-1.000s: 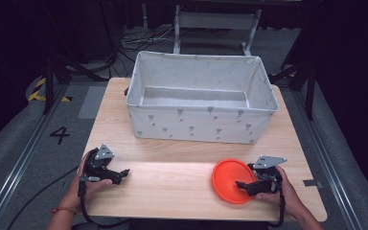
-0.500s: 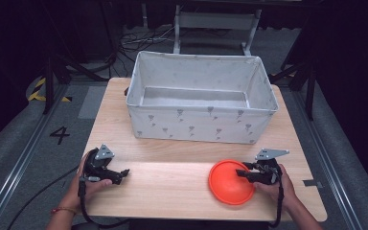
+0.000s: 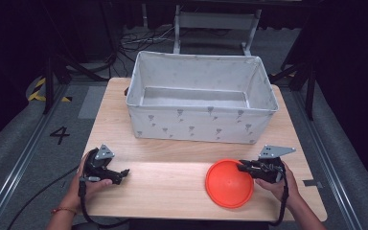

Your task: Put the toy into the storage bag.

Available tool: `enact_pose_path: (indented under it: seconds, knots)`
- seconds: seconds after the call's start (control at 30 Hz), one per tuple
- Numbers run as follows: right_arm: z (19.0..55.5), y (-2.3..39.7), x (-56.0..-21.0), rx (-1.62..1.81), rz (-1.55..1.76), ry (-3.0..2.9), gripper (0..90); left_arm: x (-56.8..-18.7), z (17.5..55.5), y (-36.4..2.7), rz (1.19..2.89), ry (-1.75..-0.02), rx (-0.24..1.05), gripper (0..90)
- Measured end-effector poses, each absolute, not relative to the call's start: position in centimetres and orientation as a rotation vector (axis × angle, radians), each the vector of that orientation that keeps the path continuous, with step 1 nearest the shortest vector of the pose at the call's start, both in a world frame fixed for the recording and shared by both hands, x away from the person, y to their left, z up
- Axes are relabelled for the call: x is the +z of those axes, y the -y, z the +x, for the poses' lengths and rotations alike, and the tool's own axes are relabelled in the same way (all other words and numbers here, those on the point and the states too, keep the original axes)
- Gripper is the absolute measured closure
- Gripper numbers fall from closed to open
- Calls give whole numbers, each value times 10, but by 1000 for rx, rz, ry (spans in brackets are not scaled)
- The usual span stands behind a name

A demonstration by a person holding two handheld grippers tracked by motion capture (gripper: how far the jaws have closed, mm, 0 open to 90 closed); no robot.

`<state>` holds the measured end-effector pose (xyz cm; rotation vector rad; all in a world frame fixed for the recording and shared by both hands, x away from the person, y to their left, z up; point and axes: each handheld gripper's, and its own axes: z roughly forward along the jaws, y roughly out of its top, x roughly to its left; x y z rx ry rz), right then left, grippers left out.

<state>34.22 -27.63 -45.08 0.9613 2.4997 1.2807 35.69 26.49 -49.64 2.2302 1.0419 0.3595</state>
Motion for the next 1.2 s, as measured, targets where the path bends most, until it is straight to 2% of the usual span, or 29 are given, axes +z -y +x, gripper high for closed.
enact_pose_path:
  seconds: [0.53,1.2]
  knots:
    - [323,271,-418,1267,775,-2508,815,-496,357,-265,2232,-1039,358,6]
    - [317,267,-378,1203,630,-2507,819,-496,357,-265,2230,-1042,356,6]
